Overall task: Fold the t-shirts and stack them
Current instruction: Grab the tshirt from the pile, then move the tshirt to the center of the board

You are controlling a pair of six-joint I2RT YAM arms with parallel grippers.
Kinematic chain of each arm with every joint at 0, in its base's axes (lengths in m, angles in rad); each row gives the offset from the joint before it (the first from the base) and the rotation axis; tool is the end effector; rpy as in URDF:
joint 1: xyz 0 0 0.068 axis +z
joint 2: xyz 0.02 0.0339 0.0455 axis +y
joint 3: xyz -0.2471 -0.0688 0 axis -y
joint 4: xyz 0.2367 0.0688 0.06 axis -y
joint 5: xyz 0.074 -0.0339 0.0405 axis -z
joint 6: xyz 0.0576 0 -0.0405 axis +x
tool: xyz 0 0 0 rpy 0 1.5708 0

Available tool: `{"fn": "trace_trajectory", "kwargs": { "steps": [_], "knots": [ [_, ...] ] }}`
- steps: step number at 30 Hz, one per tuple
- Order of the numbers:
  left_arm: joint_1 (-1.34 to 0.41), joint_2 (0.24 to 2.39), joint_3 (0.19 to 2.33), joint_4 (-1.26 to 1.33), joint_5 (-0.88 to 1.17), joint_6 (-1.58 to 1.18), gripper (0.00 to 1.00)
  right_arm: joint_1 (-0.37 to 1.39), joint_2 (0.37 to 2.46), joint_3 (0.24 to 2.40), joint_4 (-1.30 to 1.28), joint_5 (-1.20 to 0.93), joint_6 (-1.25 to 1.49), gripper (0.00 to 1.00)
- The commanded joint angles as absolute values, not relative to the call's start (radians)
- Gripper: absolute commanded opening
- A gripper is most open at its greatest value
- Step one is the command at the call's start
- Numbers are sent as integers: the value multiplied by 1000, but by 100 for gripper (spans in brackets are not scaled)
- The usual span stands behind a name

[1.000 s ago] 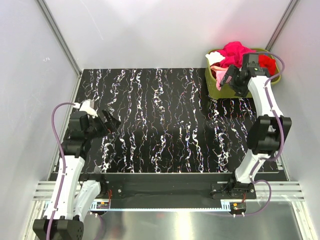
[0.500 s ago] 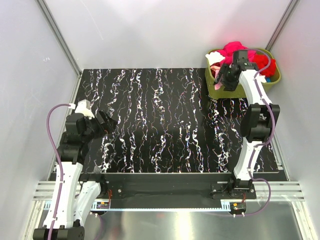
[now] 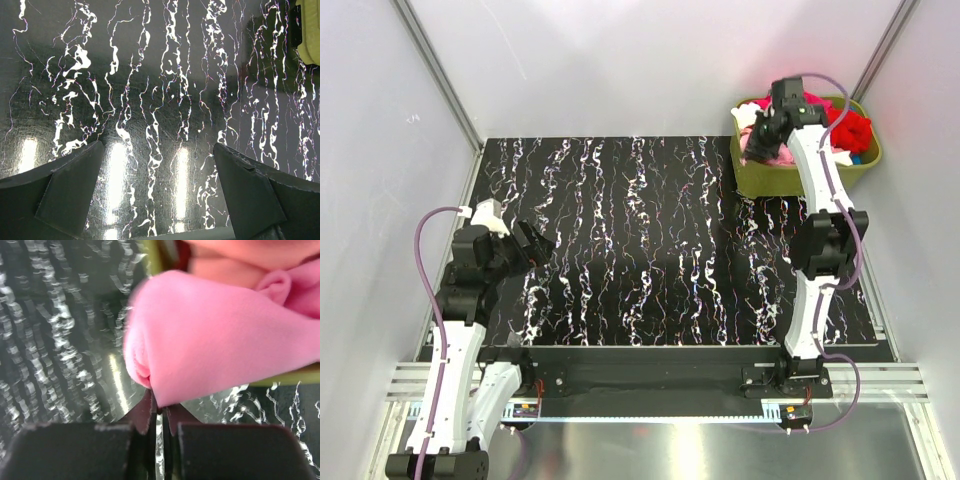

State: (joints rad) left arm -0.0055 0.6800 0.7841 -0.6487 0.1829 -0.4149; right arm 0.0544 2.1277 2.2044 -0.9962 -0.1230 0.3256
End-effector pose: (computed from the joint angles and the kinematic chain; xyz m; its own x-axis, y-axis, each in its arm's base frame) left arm 0.1687 -0.0114 0.2855 -0.5390 -0.3934 -0.7448 -0.0615 0.9002 -0.4310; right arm 0.4605 0.0322 0.2969 -0.7934 0.2747 -0.5432 0.1325 0.9489 0.2864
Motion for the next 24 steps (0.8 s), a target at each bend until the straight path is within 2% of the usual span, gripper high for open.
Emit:
{"fn": "trace_trajectory", "kwargs": {
  "steps": [1, 4, 6, 13, 18, 20, 23, 24],
  "knots": [
    [-8, 661, 795, -600, 172, -399, 99, 104, 2051, 2469, -1066, -187, 310, 0],
    [-8, 660, 790, -597, 172, -400, 99, 156, 2052, 2655, -1088, -305, 305, 0],
    [-8, 663, 790, -597, 170, -400, 99, 233, 2002, 2730, -1013, -392, 290, 0],
    [-8, 664, 790, -597, 164, -400, 99, 405, 1702, 2614, -585, -596, 409, 0],
    [-8, 669, 790, -597, 161, -402, 99, 405, 1655, 2707, -508, -702, 520, 0],
    [-8, 669, 788, -597, 160, -403, 99, 405, 1614, 2665, -448, -747, 554, 0],
    [-8, 669, 788, -594, 155, -405, 99, 403, 1580, 2563, -179, -897, 769, 0],
    [-8, 670, 788, -592, 155, -405, 99, 403, 1597, 2571, -96, -946, 964, 0]
  ]
}}
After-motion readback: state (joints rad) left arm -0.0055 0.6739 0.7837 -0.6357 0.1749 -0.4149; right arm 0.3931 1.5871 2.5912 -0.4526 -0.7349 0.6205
